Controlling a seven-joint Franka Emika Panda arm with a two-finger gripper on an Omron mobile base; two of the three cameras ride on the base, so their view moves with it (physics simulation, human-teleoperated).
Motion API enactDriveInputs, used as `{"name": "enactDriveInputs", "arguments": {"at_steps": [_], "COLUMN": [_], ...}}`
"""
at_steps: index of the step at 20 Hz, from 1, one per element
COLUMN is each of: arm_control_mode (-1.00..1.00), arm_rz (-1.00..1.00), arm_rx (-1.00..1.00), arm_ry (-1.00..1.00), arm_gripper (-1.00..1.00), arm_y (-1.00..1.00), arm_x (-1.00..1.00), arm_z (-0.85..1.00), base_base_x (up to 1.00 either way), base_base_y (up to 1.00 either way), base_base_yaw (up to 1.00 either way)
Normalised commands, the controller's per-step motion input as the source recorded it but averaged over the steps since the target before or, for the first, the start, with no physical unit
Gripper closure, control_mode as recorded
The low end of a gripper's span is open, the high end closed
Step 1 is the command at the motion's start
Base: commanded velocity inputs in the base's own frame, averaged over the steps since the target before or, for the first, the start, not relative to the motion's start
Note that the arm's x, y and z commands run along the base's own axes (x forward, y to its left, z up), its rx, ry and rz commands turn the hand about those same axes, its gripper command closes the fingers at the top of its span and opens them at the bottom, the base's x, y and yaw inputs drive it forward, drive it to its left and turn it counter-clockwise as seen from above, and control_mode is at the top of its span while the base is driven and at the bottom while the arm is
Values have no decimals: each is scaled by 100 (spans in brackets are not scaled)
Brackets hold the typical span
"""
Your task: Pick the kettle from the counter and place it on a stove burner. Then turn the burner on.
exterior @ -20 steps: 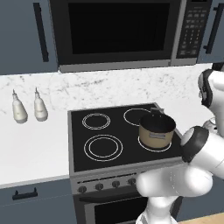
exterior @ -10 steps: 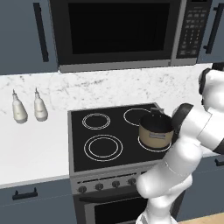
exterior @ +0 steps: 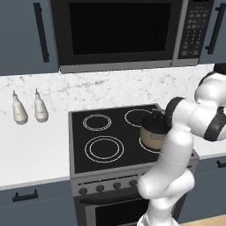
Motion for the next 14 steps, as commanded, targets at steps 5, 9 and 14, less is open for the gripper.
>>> {"name": "enactDriveInputs", "arguments": {"at_steps": [5,9,14], "arm_control_mode": [-100,-100,-100], "arm_rz": [0,0,0], "arm_rx": [0,0,0], "arm_ry": [0,0,0], "arm_gripper": [-100,-100,-100], "arm_y": [-17,-3,0], "arm_x": [8,3,0], "arm_z": [-36,-47,-30], "base_base_x": [0,0,0], "base_base_y": [0,0,0], "base_base_yaw": [0,0,0]}}
